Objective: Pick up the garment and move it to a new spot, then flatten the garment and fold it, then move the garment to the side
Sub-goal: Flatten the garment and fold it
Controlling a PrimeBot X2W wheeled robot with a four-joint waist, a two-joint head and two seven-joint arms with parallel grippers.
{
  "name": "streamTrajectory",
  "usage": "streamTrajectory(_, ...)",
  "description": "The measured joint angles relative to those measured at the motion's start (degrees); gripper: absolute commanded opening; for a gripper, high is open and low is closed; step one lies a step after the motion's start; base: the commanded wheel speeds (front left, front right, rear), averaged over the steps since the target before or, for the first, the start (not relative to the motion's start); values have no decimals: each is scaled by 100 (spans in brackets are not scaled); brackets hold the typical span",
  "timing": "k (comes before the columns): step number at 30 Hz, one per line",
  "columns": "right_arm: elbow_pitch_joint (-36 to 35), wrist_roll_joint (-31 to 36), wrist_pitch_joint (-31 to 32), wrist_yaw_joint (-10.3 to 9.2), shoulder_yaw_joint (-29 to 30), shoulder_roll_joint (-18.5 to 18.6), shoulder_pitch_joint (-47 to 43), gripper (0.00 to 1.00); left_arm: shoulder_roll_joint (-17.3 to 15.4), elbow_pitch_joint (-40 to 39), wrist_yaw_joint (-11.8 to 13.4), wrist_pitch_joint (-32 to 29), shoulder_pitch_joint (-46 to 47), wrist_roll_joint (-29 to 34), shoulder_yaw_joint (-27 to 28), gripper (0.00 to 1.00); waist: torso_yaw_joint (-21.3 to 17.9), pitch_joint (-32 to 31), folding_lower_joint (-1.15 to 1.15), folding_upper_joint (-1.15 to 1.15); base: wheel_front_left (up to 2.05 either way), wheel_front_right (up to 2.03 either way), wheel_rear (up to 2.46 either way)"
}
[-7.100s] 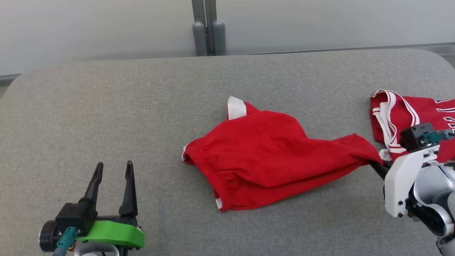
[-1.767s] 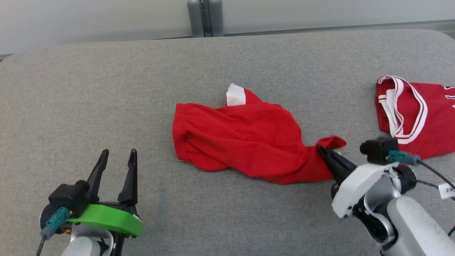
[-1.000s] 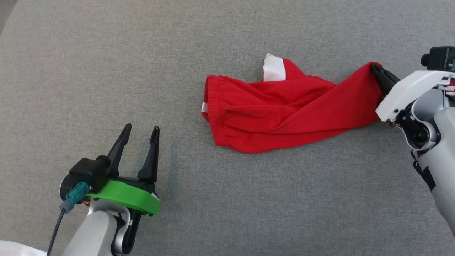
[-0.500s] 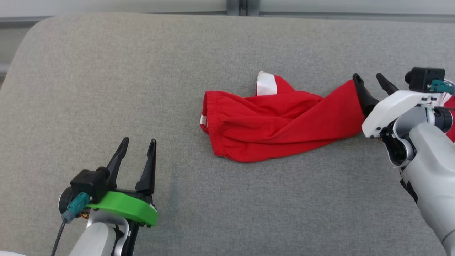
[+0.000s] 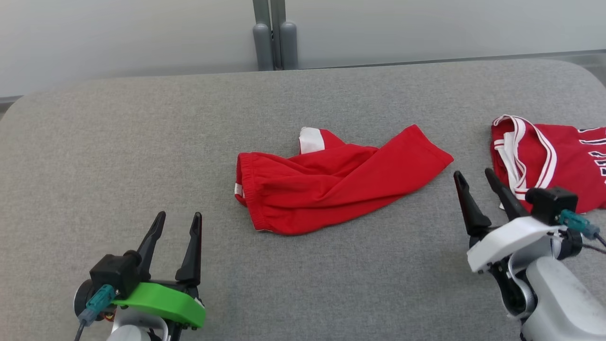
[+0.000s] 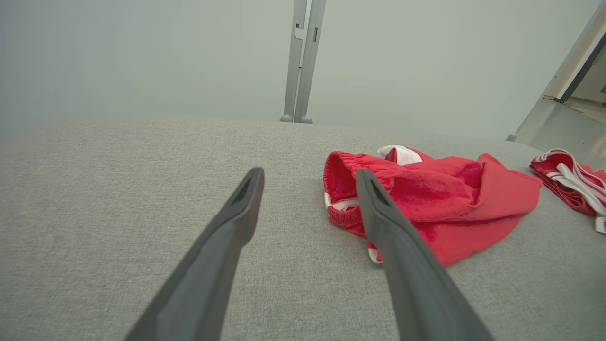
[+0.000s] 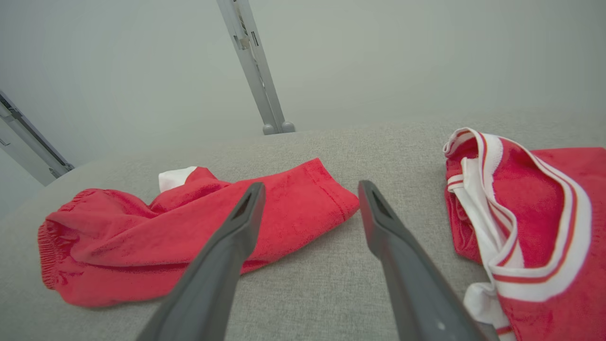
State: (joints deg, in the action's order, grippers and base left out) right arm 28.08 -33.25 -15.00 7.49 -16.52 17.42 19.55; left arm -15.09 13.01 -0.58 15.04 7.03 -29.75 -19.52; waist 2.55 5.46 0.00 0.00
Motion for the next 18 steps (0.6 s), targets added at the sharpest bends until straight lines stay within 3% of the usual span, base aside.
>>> streamTrajectory(6, -430, 334, 0, 0, 335, -271, -644, 100, 2, -22, -19, 0, -60, -4, -46, 100, -200, -99, 0, 0, 0, 0, 0)
streamTrajectory(12, -512, 550, 180, 0, 467, -315, -619, 100, 1, -12, -36, -9, -19, -4, -86, 100, -193, -51, 0, 0, 0, 0, 0)
streamTrajectory(18, -160, 506, 777, 0, 559, -347, -126, 100, 3, -10, -49, -33, 82, -4, -126, 100, -99, 83, 0, 0, 0, 0, 0)
